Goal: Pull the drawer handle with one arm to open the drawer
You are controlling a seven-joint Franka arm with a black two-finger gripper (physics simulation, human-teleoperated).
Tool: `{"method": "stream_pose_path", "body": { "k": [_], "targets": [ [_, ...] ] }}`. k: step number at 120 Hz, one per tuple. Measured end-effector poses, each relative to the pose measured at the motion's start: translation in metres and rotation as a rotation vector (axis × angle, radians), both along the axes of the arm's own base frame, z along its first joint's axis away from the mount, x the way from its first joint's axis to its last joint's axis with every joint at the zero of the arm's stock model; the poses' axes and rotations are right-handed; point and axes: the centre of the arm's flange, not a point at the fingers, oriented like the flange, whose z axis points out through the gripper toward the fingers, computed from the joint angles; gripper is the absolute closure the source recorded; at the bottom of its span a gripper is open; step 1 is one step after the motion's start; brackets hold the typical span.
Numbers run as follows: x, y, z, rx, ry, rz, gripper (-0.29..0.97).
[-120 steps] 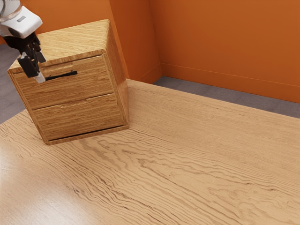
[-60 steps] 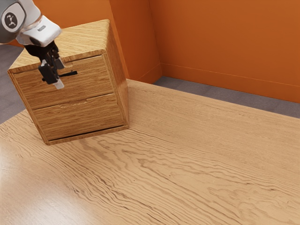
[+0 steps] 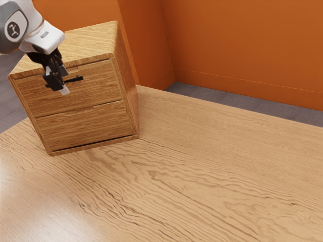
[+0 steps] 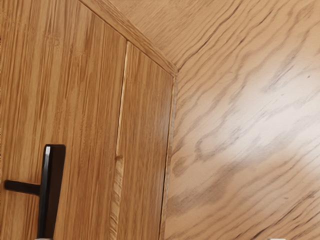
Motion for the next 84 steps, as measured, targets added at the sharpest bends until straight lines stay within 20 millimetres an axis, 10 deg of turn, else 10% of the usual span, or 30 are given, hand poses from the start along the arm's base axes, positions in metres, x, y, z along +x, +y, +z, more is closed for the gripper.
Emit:
{"method": "stream_pose_path", "body": {
  "k": [84],
  "targets": [
    [0.019,0.029,-0.024,0.050,-0.039,0.011,0.34]
  ]
}}
